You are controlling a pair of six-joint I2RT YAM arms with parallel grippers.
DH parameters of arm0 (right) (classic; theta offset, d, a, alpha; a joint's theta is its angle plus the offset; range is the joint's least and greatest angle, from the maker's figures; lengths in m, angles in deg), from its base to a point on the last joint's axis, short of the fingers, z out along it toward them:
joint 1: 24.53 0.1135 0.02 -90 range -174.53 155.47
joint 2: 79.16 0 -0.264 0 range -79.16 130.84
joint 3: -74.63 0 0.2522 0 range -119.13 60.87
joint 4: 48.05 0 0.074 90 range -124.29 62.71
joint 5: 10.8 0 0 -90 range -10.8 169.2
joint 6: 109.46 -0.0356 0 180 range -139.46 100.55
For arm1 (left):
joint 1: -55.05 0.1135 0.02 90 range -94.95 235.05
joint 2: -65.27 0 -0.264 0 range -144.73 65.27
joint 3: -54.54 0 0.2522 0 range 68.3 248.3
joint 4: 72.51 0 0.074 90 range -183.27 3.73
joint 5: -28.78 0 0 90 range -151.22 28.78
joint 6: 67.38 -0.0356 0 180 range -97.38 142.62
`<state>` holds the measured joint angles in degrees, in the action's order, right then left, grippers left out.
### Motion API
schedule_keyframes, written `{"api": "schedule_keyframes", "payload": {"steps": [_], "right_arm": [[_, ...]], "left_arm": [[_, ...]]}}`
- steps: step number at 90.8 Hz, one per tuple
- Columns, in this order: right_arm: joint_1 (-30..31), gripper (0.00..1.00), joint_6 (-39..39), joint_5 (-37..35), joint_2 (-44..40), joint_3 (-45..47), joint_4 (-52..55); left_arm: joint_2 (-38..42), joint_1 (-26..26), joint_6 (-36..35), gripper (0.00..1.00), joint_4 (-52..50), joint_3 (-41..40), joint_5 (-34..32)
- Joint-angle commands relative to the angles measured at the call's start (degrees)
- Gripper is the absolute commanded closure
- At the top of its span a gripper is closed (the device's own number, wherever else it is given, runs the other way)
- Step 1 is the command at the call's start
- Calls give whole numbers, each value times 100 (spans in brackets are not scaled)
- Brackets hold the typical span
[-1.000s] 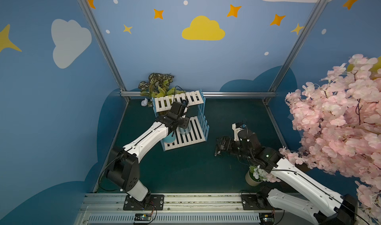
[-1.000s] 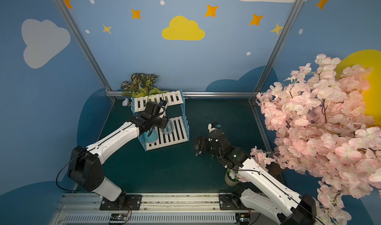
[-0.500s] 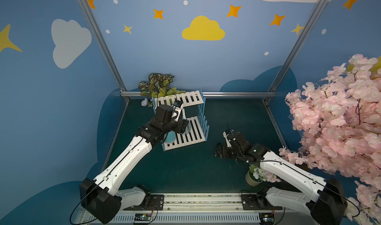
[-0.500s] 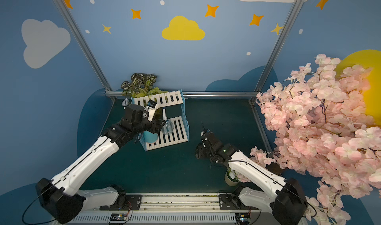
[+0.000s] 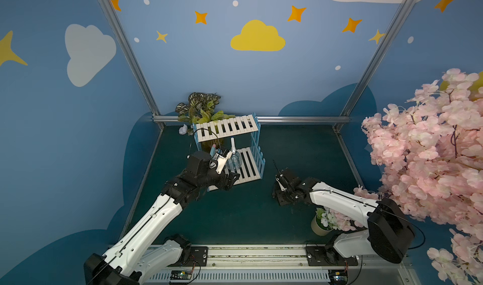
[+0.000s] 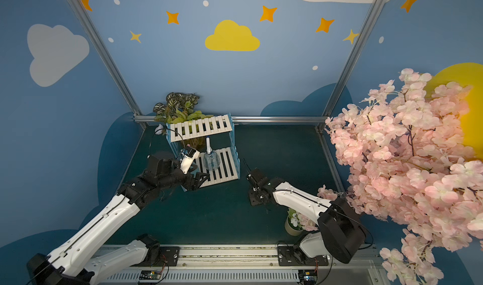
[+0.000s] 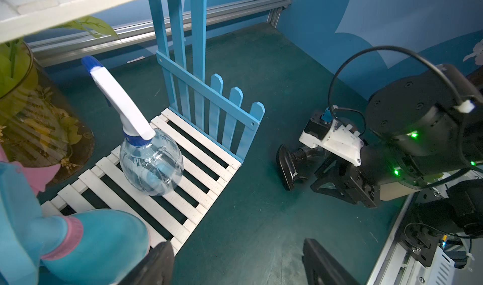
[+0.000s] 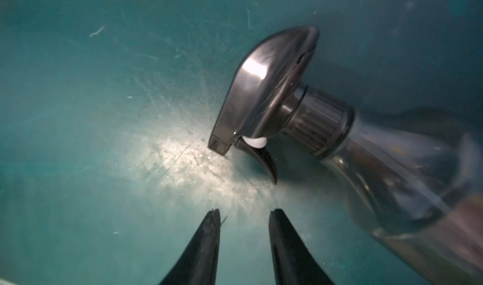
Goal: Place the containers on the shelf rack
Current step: 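Pick up a container from the center of the board.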
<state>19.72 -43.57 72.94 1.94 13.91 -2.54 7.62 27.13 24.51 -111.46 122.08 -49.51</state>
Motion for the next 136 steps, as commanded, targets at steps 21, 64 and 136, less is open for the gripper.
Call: {"api": "schedule_keyframes", "payload": {"steps": [21,64,136], "right_arm": [[-46,70,248,-614,646,1,-458],[-26,98,460,-302,702,7,-665],[304,100,1637,5291,-1237,-1211,1490]], "left_arm": [[-63,1,-118,18,165,150,98],[41,22,-365,18,-129,280,-328],[1197,-1451,-4708,4,-520,-606,948]]}}
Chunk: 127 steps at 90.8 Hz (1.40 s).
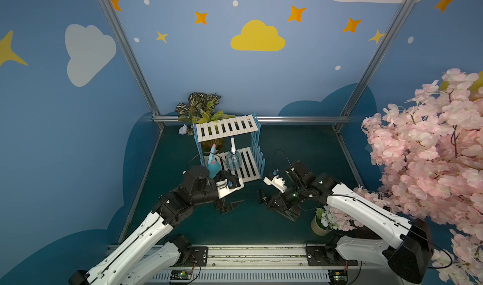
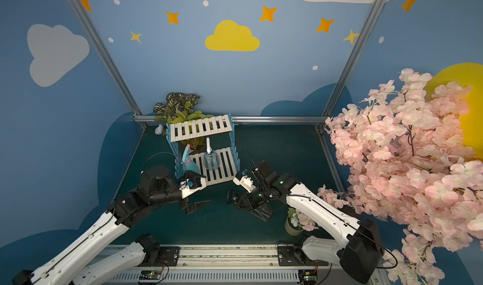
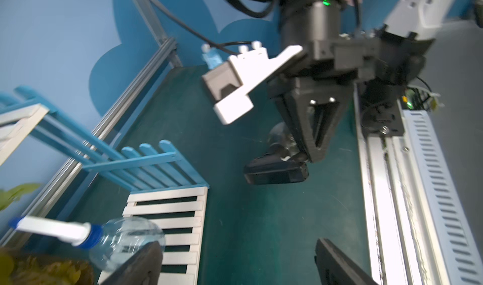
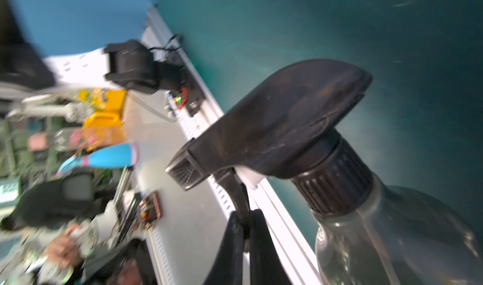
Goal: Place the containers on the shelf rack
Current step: 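Pick up a container from the center of the board.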
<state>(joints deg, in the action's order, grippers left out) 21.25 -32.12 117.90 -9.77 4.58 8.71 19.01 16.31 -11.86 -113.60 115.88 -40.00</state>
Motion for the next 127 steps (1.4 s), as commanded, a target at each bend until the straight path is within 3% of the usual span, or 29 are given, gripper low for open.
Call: {"api": "schedule_keyframes", "payload": {"steps": [1,16,48,99,107,113,117,127], "right_arm": [[168,100,519,818,-61,-286,370],[458,100,886,1072,93,-474,581],[621,100,1083,1256,303,-658,681],[731,100,1164,1414,320,-700,789],[731,100,1166,1296,314,-669,794],[715,100,1139,1109,297,-648,789],[697,100,1102,927,268,-631,763],[636,66,945,418,122,-608,652]], "left_arm": [[57,-418,-1128,4,-333,19,-34],[-108,-1041,-1602,6,-432,162,-330],[-520,-1798,-1926,47,-510,466,-189],[-705,-1849,-1904,70,-594,357,-378],[-710,-1850,-1871,78,-638,394,-412],[-689,-1852,-1826,95,-667,415,-431],[-658,-1850,-1773,97,-652,419,-441],[-653,-1847,-1476,98,-764,525,-464]]}}
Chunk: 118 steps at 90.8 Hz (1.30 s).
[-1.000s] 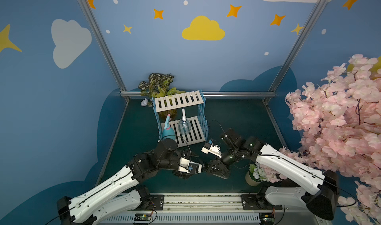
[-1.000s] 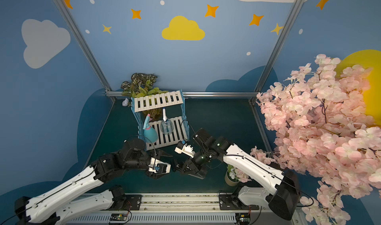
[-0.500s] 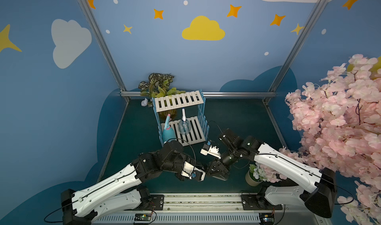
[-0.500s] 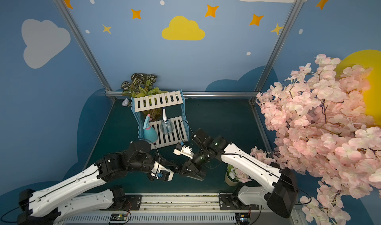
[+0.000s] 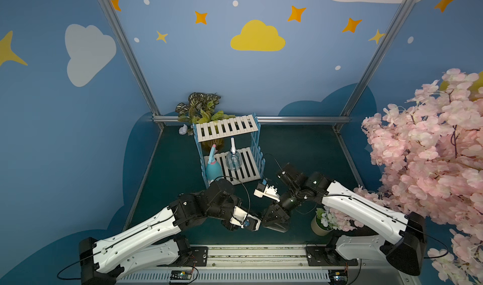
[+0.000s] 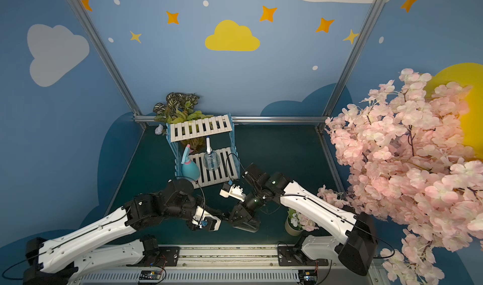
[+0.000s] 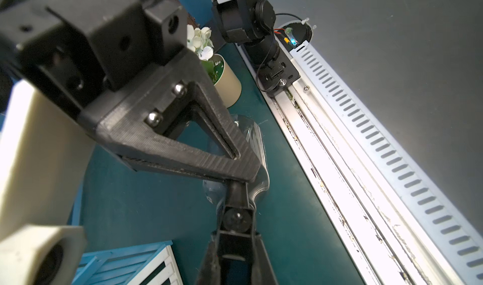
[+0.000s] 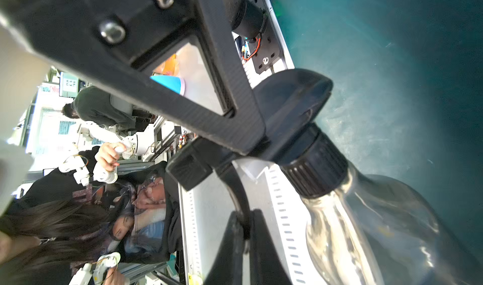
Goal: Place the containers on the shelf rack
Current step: 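Pick up a container from the center of the board, then place the container on the shelf.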
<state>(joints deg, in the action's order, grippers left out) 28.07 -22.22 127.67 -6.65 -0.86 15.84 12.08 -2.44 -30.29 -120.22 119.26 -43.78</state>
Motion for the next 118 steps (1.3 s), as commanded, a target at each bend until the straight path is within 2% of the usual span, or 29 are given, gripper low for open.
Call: {"api": "schedule_keyframes", "payload": {"steps": [1,8,17,22,35,53,65,79,103,118], "right_arm": [[-56,63,-60,-593,-214,-57,-76],[-142,44,-195,-973,-434,-33,-108],[-334,17,-449,-1846,-831,35,-152],[-474,10,-623,-2313,-1133,110,-222],[-702,8,-1028,-3598,-1954,612,-890],[-886,5,-1094,-4375,-2862,1170,-1604],[-918,5,-1079,-4694,-2975,1321,-1670],[-932,4,-1209,-5297,-2733,1375,-1709],[-933,5,-1505,-5246,-2601,1686,-2235],[-927,5,-1602,-5265,-2682,1932,-2416]], "left_arm": [[34,28,394,98,-137,213,-93],[-34,34,886,98,-365,470,-258],[-104,62,1536,98,-832,812,-682],[-113,103,1894,98,-1086,972,-832],[-359,395,2886,98,-1752,1476,-1117],[-1265,766,4090,97,-2834,2752,-1608],[-2016,922,4610,97,-3463,3805,-1821],[-2976,1042,5042,97,-3911,4997,-2127],[-4791,1187,5401,97,-4959,6957,-3396],[-5480,1410,5514,97,-4916,7571,-3361]]}}
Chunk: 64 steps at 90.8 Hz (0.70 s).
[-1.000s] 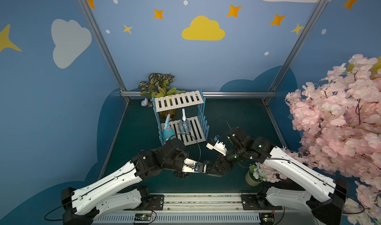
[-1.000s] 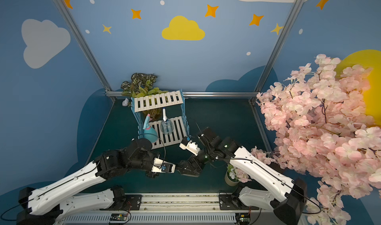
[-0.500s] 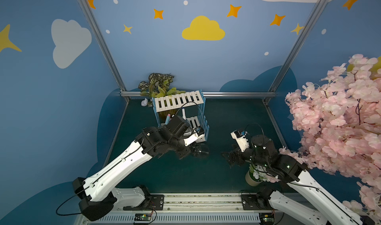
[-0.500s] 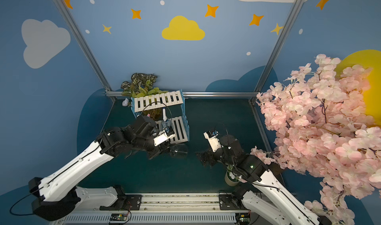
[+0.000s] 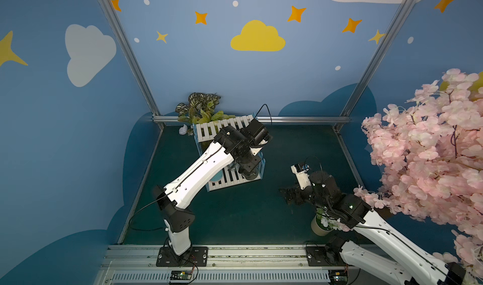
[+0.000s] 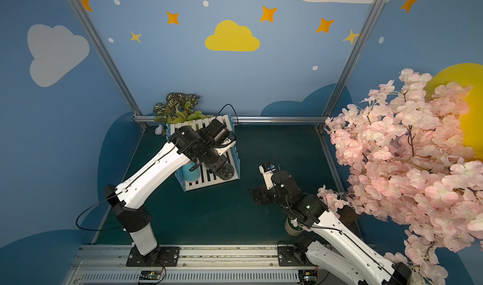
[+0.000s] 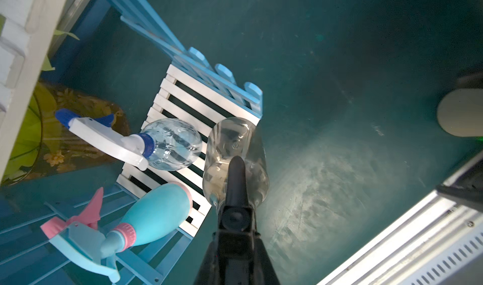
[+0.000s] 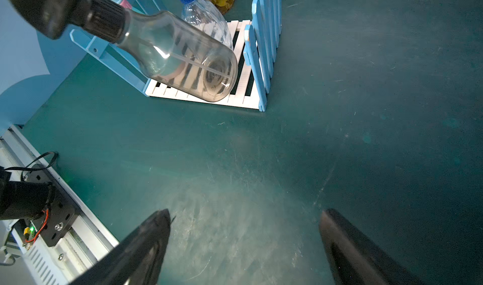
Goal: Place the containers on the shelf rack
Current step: 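Place the container on the shelf.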
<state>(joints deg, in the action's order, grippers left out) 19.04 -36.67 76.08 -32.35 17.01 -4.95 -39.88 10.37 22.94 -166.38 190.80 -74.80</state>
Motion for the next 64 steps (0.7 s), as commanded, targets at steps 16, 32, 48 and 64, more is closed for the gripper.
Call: {"api": "schedule_keyframes", "payload": {"steps": [16,32,48,64], "right_arm": [[-29,5,-211,-152,-248,318,-396],[-24,5,-299,-274,-370,488,-403],[-26,5,-392,-304,-378,510,-424],[-29,5,-496,-315,-296,660,-474]], "left_arm": [[-1013,319,48,97,-338,1015,-283],[-1398,338,-96,97,-376,1379,-189],[-1536,337,-158,97,-415,1408,-63],[-1590,393,-292,93,-483,1496,135]]}}
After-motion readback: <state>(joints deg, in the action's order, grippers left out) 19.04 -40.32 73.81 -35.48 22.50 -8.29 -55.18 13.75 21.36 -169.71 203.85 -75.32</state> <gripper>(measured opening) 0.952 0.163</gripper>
